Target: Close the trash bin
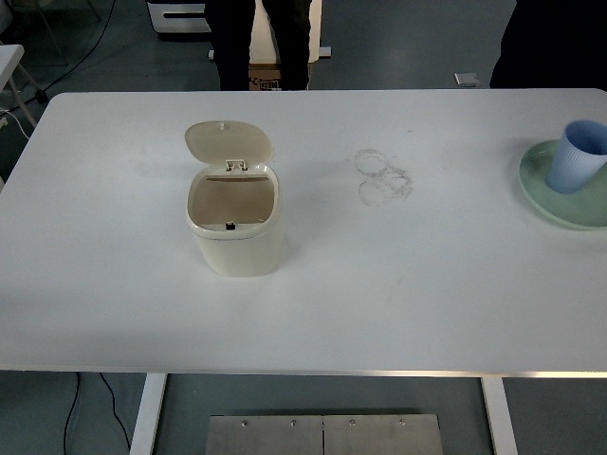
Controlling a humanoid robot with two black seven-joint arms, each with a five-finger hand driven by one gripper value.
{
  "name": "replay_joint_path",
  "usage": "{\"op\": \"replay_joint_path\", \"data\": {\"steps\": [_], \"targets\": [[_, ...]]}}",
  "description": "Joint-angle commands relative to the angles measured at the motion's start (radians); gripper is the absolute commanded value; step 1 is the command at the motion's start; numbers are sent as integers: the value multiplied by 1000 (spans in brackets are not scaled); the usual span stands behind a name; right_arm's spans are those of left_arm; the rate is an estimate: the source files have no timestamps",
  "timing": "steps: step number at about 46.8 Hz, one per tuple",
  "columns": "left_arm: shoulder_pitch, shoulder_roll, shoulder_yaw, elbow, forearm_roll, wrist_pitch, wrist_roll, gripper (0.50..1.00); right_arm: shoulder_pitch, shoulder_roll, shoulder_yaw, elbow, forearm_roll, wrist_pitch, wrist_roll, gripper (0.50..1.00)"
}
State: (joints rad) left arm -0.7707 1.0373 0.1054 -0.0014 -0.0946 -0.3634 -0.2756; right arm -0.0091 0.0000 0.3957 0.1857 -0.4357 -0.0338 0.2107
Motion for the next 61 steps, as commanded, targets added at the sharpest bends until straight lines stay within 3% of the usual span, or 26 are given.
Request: {"op": "replay_joint_path", "data": {"steps": [1, 7, 23, 45, 61], "targets": [[-12, -10, -3, 0, -1, 58, 13, 1000, -2, 0, 0, 0, 0, 0, 1, 991], [-47, -16, -26, 0, -1, 98, 33, 1000, 0, 0, 0, 0, 0, 0, -1, 991], [-102, -34, -127, 0, -1, 98, 35, 1000, 0, 0, 0, 0, 0, 0, -1, 991], [-213, -164, -156, 0, -2, 110, 33, 1000, -2, 0, 0, 0, 0, 0, 1, 991], [-251, -269, -214, 0, -7, 162, 32, 1000, 0, 0, 0, 0, 0, 0, -1, 991]]}}
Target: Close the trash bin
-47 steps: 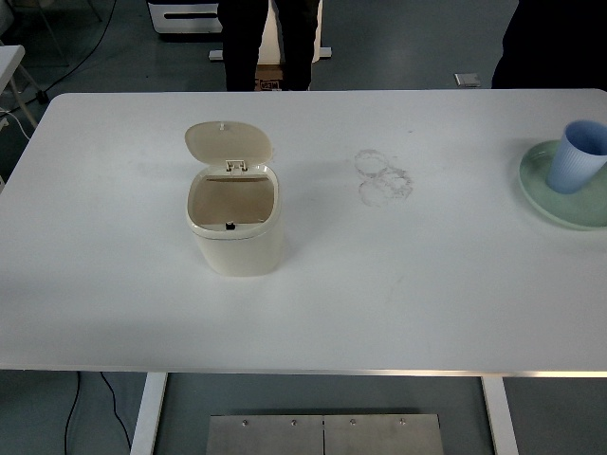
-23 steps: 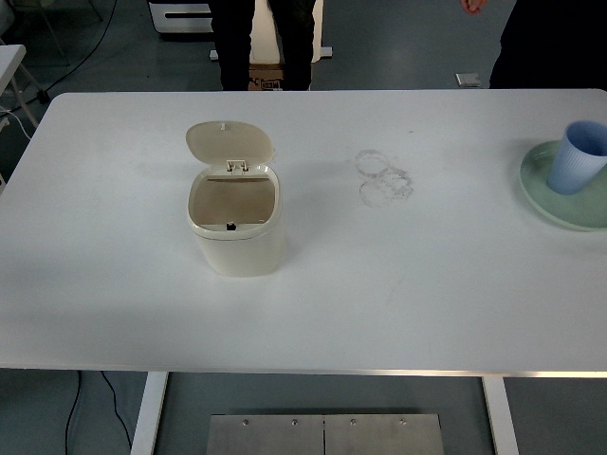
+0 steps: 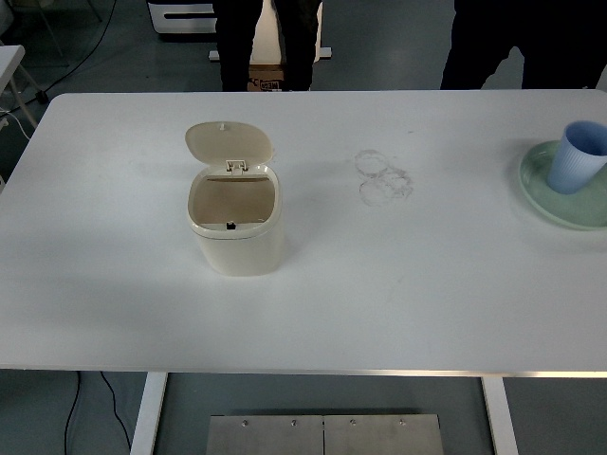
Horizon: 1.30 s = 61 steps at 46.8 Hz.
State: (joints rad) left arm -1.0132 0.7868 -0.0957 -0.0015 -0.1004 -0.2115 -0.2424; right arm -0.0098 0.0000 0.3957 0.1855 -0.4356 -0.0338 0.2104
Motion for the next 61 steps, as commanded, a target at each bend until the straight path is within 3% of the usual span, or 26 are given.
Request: {"op": "replay_joint_path", "data": {"steps": [1, 40, 50, 56, 61], "targets": [[-11, -24, -18, 0, 1, 12, 0, 1000, 1, 0, 0, 0, 0, 0, 0, 991], [-87, -185, -91, -2, -16, 155, -5, 1000, 1, 0, 0, 0, 0, 0, 0, 991], [-97, -268, -91, 0, -19, 248, -3, 1000, 1, 0, 0, 0, 0, 0, 0, 991], [-97, -273, -91, 0, -19, 290, -3, 1000, 1, 0, 0, 0, 0, 0, 0, 991], [-102, -267, -91, 0, -19, 290, -3, 1000, 1, 0, 0, 0, 0, 0, 0, 991]]}}
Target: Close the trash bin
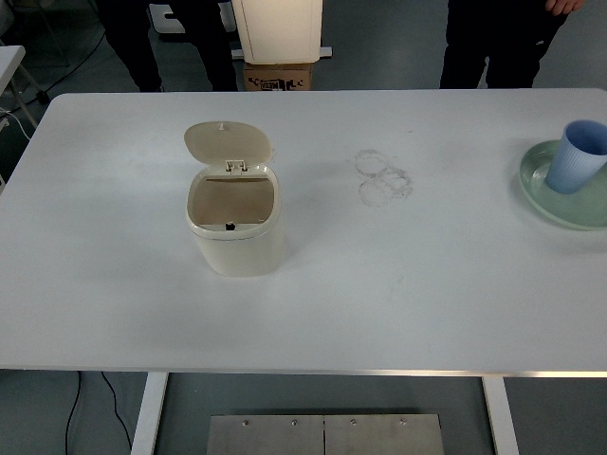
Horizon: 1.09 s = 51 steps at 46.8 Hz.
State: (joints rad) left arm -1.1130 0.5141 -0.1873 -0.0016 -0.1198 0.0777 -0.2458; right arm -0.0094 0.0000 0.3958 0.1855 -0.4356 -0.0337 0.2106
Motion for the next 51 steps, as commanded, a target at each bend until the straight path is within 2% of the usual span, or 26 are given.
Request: {"op": "replay_joint_path", "data": {"steps": [1, 34, 46, 51], "targets": [[-4, 7, -1, 0, 0, 1, 0, 1000, 0, 0, 0, 0, 0, 0, 1, 991], [-16, 18, -11, 0, 0, -15, -3, 1000, 0, 0, 0, 0, 0, 0, 0, 991], [-30, 90, -17, -1, -20, -41, -3, 1000, 0, 0, 0, 0, 0, 0, 0, 991], [-47, 96, -17, -1, -21, -49, 0, 1000, -1, 0, 0, 0, 0, 0, 0, 991]]}}
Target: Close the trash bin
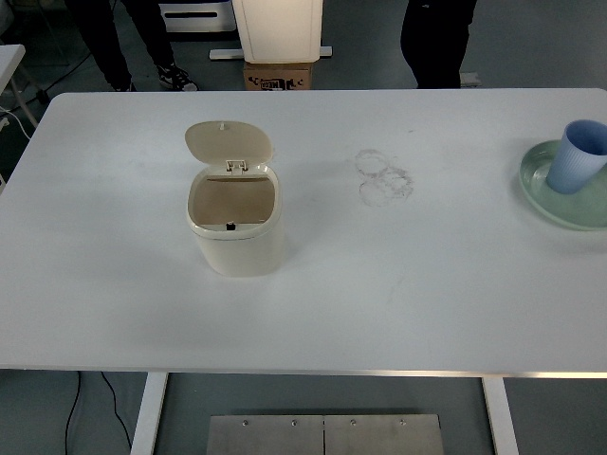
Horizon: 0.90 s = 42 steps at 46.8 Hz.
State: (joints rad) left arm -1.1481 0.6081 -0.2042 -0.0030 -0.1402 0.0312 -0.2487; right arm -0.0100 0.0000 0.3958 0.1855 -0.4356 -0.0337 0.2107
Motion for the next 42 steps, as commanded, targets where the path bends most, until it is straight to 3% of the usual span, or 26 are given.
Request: {"op": "replay_joint_path", "data": {"steps": [1, 42], "targets": [[-13, 2, 0, 0, -1, -2, 5, 1000, 1, 0, 0, 0, 0, 0, -1, 991], [-9, 1, -9, 0, 1, 0, -1, 1000, 1, 0, 0, 0, 0, 0, 1, 991]]}}
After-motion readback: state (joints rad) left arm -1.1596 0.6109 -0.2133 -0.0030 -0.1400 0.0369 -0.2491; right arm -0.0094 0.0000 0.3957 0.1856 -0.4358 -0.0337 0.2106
